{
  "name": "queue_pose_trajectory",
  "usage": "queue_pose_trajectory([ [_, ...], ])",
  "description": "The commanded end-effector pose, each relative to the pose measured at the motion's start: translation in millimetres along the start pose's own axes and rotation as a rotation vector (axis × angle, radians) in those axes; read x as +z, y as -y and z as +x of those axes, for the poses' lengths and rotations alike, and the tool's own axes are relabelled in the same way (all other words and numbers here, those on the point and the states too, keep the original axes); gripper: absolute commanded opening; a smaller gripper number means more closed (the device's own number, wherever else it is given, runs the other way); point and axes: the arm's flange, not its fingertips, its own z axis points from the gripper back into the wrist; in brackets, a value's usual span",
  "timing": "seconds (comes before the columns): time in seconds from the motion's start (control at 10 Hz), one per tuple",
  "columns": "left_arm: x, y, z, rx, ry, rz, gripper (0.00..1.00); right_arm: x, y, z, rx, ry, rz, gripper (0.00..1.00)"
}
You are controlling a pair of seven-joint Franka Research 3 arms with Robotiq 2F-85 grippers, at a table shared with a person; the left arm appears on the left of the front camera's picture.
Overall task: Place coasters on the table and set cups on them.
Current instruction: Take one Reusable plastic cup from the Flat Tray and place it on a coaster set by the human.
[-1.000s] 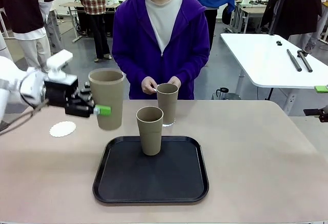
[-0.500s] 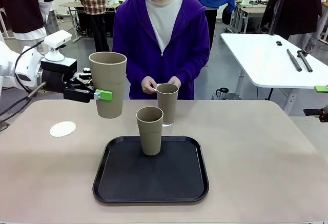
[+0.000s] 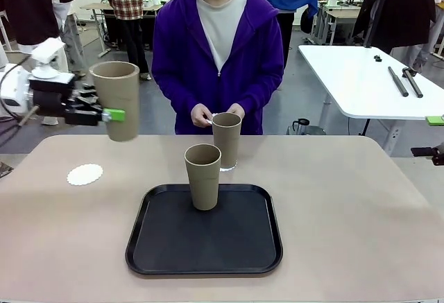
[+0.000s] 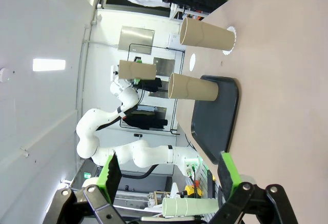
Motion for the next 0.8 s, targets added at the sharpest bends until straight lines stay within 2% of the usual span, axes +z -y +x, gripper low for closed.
queue_pose_trajectory([
  [0.0, 48, -54, -17, -0.016, 0.008, 0.107, 0.85, 0, 0, 1, 0.001, -0.003, 0.003, 1.0],
  [0.2, 95, -79, -36, -0.012, 0.005, 0.191, 0.85, 0, 0, 1, 0.001, -0.003, 0.003, 1.0],
  [0.4, 124, -92, -48, 0.045, 0.01, 0.249, 0.85, 0, 0, 1, 0.001, -0.003, 0.003, 1.0],
  [0.7, 121, -88, -59, 0.109, 0.025, 0.199, 0.85, 0, 0, 1, 0.001, -0.003, 0.003, 1.0],
])
